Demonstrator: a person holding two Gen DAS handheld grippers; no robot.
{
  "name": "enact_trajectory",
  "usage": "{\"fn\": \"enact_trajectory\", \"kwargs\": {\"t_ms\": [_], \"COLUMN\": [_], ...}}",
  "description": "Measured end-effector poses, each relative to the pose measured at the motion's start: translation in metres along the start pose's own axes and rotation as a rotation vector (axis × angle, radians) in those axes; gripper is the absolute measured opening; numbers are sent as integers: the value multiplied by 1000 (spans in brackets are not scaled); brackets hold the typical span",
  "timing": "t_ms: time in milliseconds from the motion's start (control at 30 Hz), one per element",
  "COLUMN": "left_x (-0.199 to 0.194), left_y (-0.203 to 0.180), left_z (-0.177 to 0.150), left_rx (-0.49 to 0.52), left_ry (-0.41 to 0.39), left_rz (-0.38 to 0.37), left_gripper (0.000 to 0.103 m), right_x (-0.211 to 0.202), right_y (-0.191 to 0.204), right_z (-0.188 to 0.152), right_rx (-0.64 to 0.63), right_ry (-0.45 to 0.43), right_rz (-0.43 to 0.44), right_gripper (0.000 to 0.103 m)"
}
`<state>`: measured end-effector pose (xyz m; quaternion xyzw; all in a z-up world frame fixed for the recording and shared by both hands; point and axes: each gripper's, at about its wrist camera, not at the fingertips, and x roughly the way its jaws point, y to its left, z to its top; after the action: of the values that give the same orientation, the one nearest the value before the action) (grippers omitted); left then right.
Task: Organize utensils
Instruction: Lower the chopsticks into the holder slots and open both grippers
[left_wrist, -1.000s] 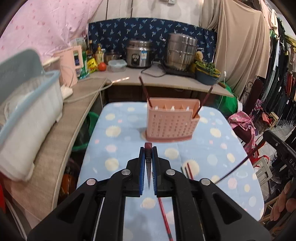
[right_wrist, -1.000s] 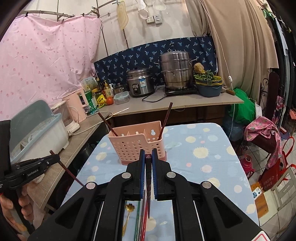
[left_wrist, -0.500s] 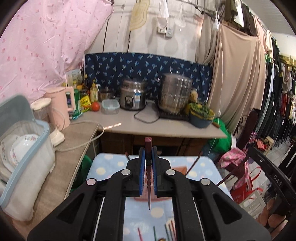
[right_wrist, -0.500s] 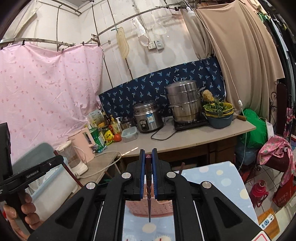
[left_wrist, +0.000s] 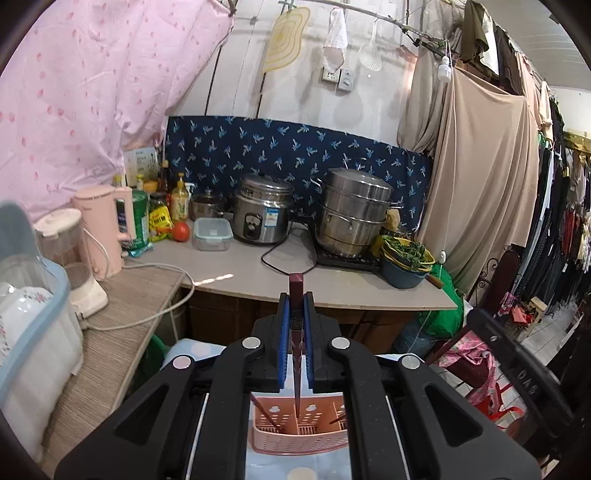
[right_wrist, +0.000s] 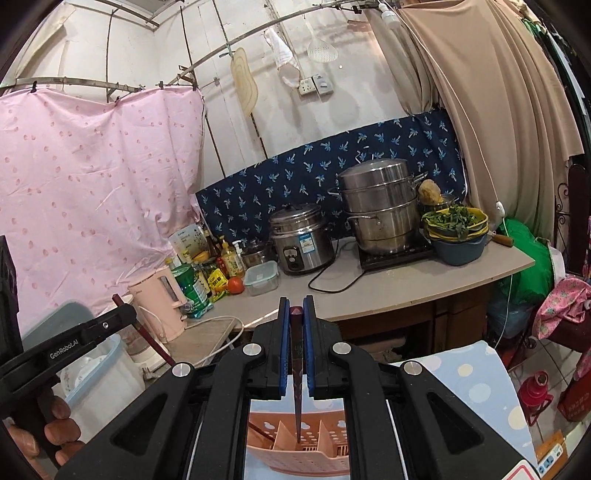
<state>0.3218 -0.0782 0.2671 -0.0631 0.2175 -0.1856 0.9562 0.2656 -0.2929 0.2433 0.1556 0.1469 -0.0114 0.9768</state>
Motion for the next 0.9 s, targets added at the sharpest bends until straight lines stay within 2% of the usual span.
{"fn": "enact_trajectory", "kwargs": {"t_ms": [267,533,600,633,667,700,733,800,900], "left_x": [37,70,73,73,73,72,69,63,60], "left_y": [-3,10,13,15,17,20,24,28,32], "left_z": [-25,-48,-52,-54,-55,-55,-56,-57,-56], "left_rx": [13,-11,-13,-21,-29,-40,-52,-65,-67], "left_ry": [61,122,124,118,113,104,85,61,64], "left_rz": [-5,17,26,35,43,55,71,85,103], "left_gripper": [7,8,8,16,24,45,56,57,57], "right_x": [37,63,64,64,64,62,59,54,48], "right_y": [-10,-21,-25,-28,-29,-32,-32,-33,-31], "right_z": [-34,-59,-62,-62,-62,-61,-61,-59,-56], "right_rx": [-3,-15,-7,0,7,19,26,22,7], "right_ry": [90,158,157,156,154,149,142,131,120], "right_rz": [-19,-47,-55,-62,-68,-70,-69,-74,-78], "right_gripper": [7,8,12,18,31,37,41,41,41]}}
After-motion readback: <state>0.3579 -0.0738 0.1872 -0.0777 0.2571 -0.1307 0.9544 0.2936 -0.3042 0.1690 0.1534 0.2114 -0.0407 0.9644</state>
